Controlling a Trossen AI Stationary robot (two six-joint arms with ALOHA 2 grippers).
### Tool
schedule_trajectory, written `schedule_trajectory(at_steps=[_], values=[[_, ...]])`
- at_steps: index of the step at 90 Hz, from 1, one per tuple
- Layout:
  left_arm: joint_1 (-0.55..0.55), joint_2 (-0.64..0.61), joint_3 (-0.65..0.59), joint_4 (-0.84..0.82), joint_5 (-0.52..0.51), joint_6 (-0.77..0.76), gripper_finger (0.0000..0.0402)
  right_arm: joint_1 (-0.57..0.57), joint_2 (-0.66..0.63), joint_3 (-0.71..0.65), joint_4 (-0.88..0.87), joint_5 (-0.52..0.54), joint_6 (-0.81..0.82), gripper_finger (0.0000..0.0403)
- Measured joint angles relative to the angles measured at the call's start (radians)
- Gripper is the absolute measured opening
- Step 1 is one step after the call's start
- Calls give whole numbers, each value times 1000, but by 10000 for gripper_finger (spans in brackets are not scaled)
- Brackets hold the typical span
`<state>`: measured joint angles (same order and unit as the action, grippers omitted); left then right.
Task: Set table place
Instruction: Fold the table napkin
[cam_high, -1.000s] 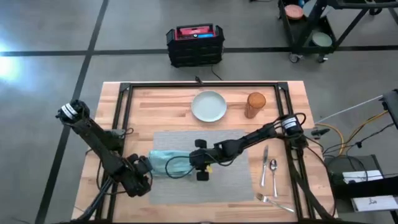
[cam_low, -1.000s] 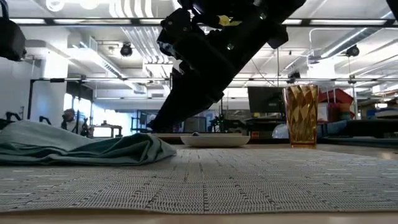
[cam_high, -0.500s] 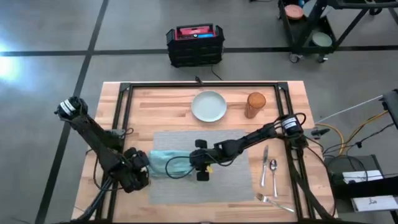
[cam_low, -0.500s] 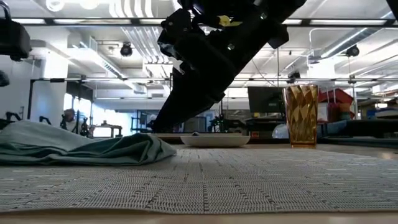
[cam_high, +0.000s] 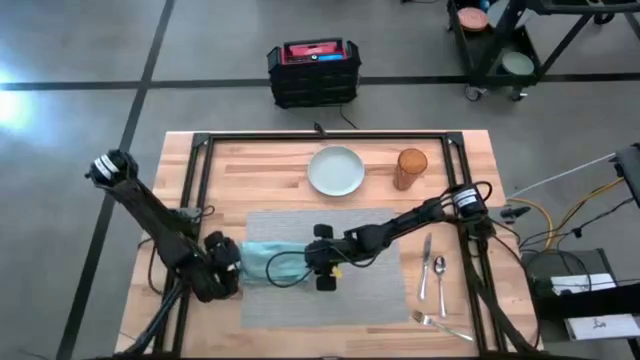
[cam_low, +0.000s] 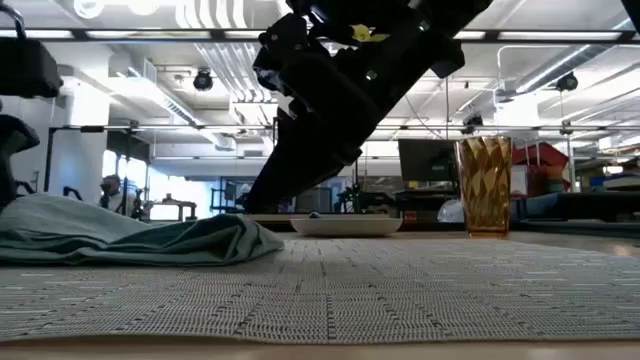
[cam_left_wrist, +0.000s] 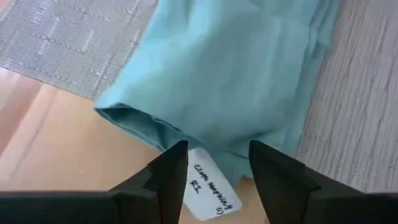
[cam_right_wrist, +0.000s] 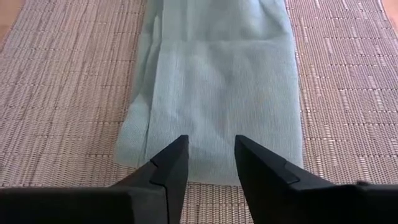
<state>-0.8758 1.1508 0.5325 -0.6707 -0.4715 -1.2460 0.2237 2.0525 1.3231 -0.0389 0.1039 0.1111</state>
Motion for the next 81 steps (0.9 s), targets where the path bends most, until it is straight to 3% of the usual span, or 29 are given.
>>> schedule_trajectory(at_steps=[12,37,63,81], values=[[20,-41,-44,41,-2,10,173,0,0,0,0,1,0,105],[34,-67,-138,409,-1,165,174,0,0,0,0,0,-3,99],[34,-62,-135,424,17,160,140,0,0,0,0,0,-5,117],[34,-54,-137,391,159,62,110,0,0,0,0,0,-7,128]])
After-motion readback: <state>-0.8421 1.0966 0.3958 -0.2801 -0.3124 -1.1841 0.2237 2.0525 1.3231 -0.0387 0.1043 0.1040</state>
